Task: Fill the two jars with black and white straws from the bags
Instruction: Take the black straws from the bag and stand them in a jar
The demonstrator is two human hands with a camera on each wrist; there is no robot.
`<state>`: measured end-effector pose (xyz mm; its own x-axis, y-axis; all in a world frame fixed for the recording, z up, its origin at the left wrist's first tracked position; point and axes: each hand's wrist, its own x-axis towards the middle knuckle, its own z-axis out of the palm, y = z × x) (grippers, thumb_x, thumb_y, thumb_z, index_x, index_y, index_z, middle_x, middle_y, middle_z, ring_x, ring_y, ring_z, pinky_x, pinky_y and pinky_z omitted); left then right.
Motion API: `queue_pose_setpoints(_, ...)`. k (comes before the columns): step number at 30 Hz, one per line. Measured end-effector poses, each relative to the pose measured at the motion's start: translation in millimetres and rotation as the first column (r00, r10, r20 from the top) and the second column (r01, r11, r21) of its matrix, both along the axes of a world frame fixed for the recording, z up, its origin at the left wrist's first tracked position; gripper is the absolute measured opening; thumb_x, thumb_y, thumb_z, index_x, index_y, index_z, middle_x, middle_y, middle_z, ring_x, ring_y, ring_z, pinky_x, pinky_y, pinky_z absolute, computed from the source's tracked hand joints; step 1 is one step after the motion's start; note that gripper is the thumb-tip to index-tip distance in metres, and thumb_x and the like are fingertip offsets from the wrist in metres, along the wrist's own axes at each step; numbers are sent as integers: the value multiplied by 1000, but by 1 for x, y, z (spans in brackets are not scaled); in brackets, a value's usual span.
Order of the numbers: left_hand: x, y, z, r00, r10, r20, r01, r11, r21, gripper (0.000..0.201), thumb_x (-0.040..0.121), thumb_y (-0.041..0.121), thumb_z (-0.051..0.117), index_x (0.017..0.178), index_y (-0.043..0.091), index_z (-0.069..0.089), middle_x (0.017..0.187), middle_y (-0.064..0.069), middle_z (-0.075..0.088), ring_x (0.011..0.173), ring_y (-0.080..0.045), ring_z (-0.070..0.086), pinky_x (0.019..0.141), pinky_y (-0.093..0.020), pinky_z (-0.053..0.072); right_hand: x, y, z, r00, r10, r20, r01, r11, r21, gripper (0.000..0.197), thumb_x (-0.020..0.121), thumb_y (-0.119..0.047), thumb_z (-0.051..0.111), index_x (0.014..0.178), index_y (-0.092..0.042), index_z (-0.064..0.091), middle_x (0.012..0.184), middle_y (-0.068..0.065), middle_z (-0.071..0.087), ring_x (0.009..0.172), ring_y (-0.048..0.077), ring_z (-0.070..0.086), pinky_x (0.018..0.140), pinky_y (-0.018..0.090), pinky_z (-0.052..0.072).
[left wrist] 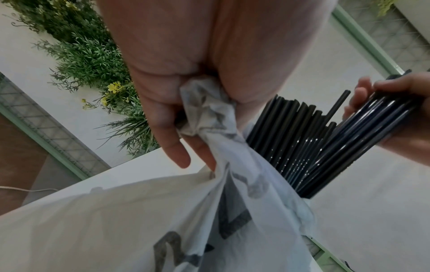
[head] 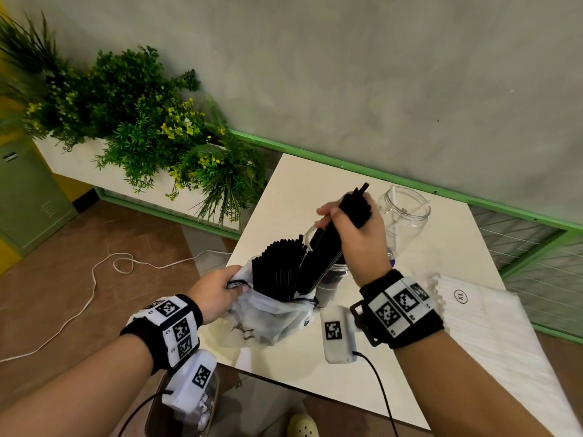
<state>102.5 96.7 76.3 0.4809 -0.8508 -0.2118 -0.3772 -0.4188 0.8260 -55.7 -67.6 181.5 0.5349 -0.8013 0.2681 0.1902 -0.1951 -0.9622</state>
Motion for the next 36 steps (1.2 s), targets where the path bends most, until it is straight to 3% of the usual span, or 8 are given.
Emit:
queue_pose_setpoints(6, -1, 0, 0, 1000, -16, 8, 16, 1000, -11, 17, 91, 6, 54, 102, 16, 63, 87, -12, 69, 80, -30, 66, 68, -45, 55, -4, -13, 28, 997, -44, 59, 41, 998, 52, 24, 93, 8, 43, 95, -16, 43, 85, 4, 67, 70, 24, 65, 74, 41, 49)
queue_pose_setpoints(11, -1, -1, 0, 999, -33, 19, 33, 999, -12, 16, 90, 5, 55, 100, 14, 64, 90, -14, 70, 85, -32, 65, 67, -39, 52, -3, -16, 26, 999, -27, 42, 23, 997, 79, 24, 93, 9, 44, 94, -15, 43, 79, 3, 65, 71, 25, 67, 76, 44, 49)
queue_pose_setpoints(15, 2, -3, -1, 999, -27, 26, 27, 1000, -9, 15, 90, 6, 55, 100, 12, 63, 91, -13, 70, 85, -31, 66, 67, -40, 54, -7, -21, 36, 994, -60, 96, 53, 996, 76, 25, 92, 9, 44, 93, -16, 44, 79, 4, 63, 66, 21, 64, 71, 38, 49)
queue_pose_setpoints(19, 5, -2, -2, 1000, -15, -15, 14, 1000, -11, 19, 90, 1, 53, 103, 10, 62, 91, -18, 68, 79, -35, 66, 60, -45, 58, -14, -36, 49, 989, -77, 124, 71, 996, 50, 25, 92, 9, 44, 92, -16, 43, 78, 3, 63, 64, 21, 63, 69, 38, 49)
queue_pose_setpoints(23, 5, -3, 0, 998, -10, -60, 10, 1000, -7, 20, 91, -2, 51, 105, 7, 61, 93, -21, 66, 78, -34, 67, 56, -38, 58, -22, -55, 65, 975, -133, 178, 133, 991, 14, 25, 91, 10, 43, 91, -15, 42, 76, 2, 63, 63, 21, 62, 67, 35, 50)
queue_pose_setpoints(25, 4, -3, 0, 998, -20, -59, 20, 1000, -8, 17, 91, 1, 52, 105, 5, 60, 94, -23, 66, 78, -34, 67, 57, -40, 59, -24, -61, 69, 956, -182, 231, 191, 981, -19, 25, 91, 9, 43, 91, -16, 42, 79, 3, 63, 67, 21, 63, 70, 36, 51)
queue_pose_setpoints(31, 3, -6, 3, 999, -25, -42, 25, 1000, 15, 13, 91, 1, 51, 101, 5, 60, 93, -24, 64, 76, -33, 67, 57, -40, 59, 0, -60, 27, 965, -232, 119, 243, 966, -91, 28, 90, 7, 49, 92, -20, 42, 87, 8, 63, 81, 27, 69, 87, 53, 50)
queue_pose_setpoints(36, 4, -6, 0, 999, -35, -11, 35, 999, 15, 13, 91, 6, 54, 100, 9, 62, 92, -17, 68, 82, -28, 67, 61, -34, 58, 17, -54, -27, 957, -282, -66, 278, 959, -65, 26, 91, -3, 55, 90, -27, 46, 89, -2, 70, 89, 19, 70, 91, 48, 52)
